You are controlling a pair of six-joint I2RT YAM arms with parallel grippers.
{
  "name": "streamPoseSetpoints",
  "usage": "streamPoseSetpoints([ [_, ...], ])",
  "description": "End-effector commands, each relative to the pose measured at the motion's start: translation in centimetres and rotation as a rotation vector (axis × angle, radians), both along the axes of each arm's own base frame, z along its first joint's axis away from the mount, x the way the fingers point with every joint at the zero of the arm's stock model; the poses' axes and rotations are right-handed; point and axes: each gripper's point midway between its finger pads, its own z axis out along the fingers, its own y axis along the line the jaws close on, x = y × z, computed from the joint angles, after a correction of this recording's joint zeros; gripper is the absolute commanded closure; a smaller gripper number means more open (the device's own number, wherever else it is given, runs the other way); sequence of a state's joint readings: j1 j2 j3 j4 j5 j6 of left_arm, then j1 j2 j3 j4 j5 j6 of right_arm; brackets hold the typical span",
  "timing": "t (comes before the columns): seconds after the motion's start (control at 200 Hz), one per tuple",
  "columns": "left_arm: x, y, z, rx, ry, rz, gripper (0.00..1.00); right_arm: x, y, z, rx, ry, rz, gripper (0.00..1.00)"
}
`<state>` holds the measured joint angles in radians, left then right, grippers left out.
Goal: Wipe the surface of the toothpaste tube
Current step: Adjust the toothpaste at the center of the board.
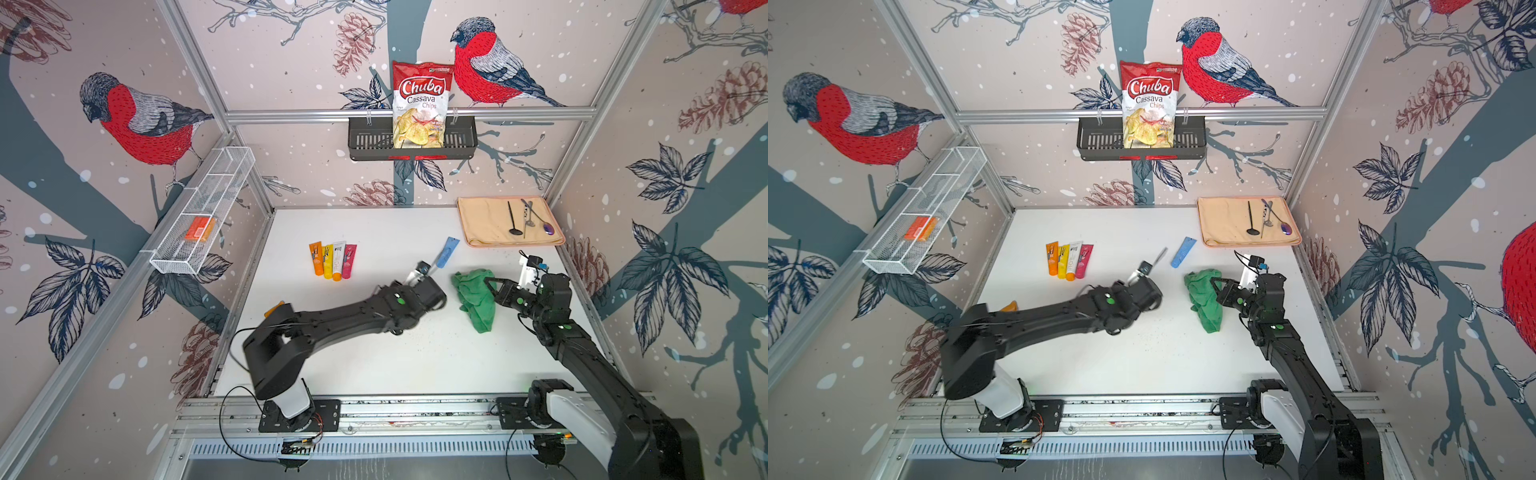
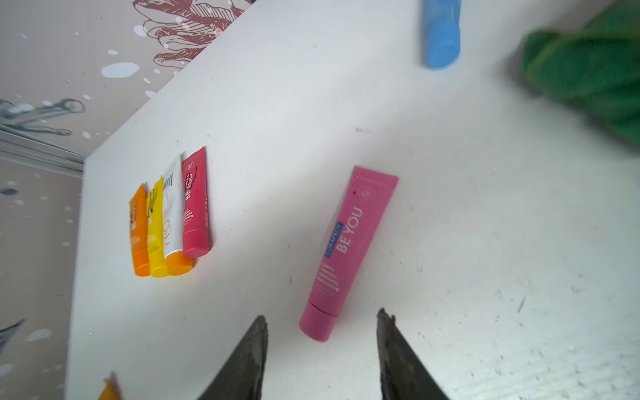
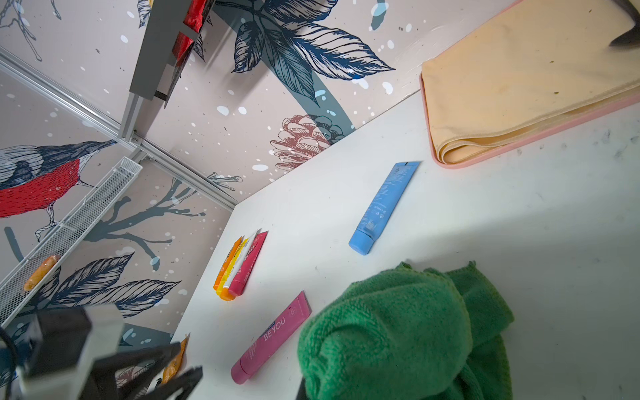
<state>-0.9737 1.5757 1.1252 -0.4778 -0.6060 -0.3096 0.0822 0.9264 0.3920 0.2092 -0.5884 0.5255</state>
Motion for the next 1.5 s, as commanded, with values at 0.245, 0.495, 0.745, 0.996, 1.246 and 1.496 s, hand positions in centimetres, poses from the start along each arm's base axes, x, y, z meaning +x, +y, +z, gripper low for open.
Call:
streamPoseSetpoints([
  [0.245, 1.8, 1.2, -2.5, -0.388, 0.342, -0.099, 0.51, 0.2, 0.8, 1.6, 0.044, -0.052, 0.047, 1.00],
  [0.495, 0.4, 2.2, -6.0, -0.390, 0.356, -0.087, 0.49, 0.1, 2.1, 1.9, 0.057, -0.054, 0.093, 0.99],
  [0.745, 0.6, 2.7, -10.0, -0.353, 0.443, -0.076, 0.45, 0.2, 3.4, 1.1, 0.046, -0.034, 0.123, 0.99],
  [0.996, 1.9, 2.7, -9.9, -0.455, 0.521, -0.111, 0.47, 0.2, 3.5, 0.7, 0.029, -0.029, 0.125, 0.99],
  [1.246, 2.1, 1.4, -10.6, -0.479, 0.613, -0.164, 0.51, 0.2, 3.7, 0.6, 0.034, -0.027, 0.136, 0.99],
  [1.496, 1.7, 1.9, -11.8, -0.439, 0.654, -0.142, 0.70, 0.1, 3.6, 0.8, 0.032, -0.034, 0.135, 0.99],
])
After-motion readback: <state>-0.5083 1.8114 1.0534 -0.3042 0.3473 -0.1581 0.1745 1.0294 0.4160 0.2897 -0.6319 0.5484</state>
